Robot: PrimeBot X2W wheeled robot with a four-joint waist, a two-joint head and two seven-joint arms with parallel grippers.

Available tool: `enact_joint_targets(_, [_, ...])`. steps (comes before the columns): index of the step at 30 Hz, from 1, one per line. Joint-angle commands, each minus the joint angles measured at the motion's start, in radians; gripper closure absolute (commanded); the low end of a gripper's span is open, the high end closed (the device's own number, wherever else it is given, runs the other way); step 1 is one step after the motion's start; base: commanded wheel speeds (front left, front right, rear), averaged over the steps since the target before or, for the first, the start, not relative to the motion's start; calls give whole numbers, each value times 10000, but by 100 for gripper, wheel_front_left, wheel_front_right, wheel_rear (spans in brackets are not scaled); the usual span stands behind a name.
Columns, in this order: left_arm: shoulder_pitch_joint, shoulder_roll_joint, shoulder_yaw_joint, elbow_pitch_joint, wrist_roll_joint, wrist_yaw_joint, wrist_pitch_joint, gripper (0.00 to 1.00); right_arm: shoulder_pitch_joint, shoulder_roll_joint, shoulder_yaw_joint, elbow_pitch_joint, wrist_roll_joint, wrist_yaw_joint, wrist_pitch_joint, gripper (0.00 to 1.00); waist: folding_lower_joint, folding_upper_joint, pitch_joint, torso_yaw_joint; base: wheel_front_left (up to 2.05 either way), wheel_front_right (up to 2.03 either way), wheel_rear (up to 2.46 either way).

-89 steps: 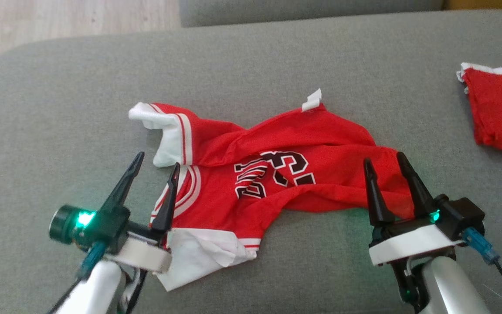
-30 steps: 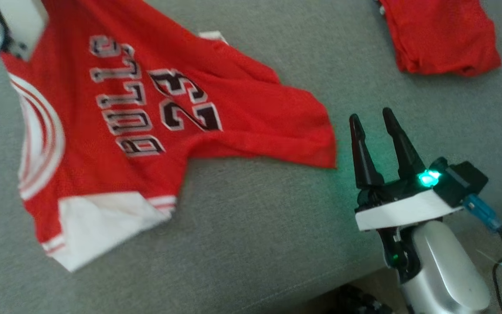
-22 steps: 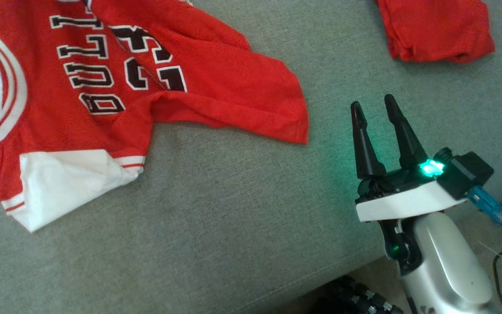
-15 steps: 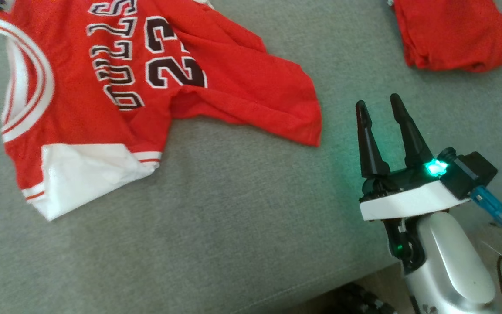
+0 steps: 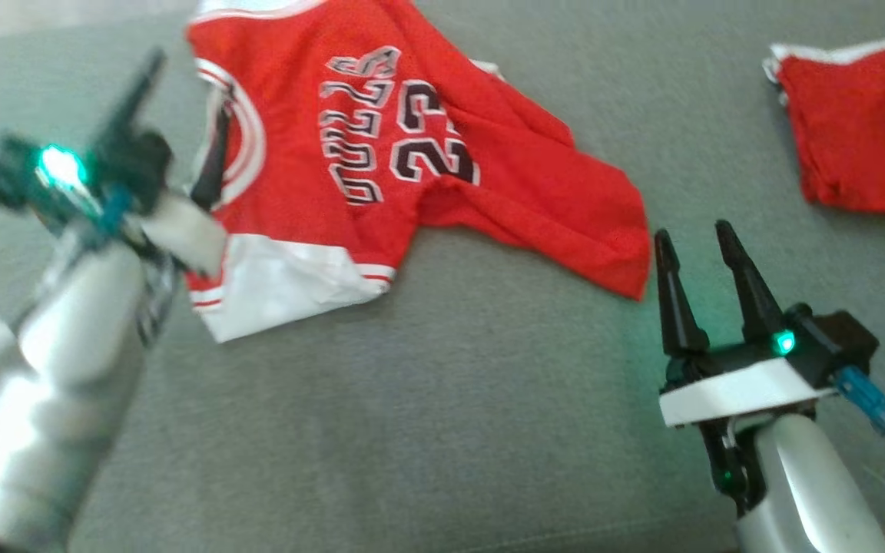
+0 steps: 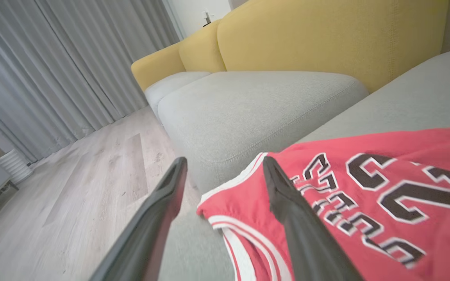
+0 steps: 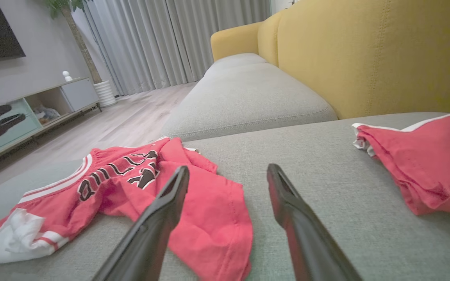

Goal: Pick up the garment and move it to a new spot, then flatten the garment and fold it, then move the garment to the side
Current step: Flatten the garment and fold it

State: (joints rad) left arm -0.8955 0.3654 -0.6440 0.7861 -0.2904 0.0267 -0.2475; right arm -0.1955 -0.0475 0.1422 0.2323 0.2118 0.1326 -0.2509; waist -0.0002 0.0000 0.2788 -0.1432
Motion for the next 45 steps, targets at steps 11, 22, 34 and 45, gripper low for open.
enact_joint_targets(11, [4467,16,577,-3657,-824,1611,-118,0,619,-28,-32,-104,-253,-19,-109,0,2,0,-1134,1323,0,0,0])
enact_joint_targets(22, [3878,234,7,-3775,-649,1051,926,0,277,-28,53,-167,-305,-19,-109,0,2,0,-344,865,0,0,0])
enact_joint_targets(34, [2929,-172,-426,-2481,-703,664,1936,0,51,-28,91,-178,-120,-19,-109,0,2,0,244,230,0,0,0])
enact_joint_targets(45, [2904,-212,-404,-2287,-749,974,1781,100,149,-28,8,-110,-35,-19,-109,0,2,0,52,338,0,0,0])
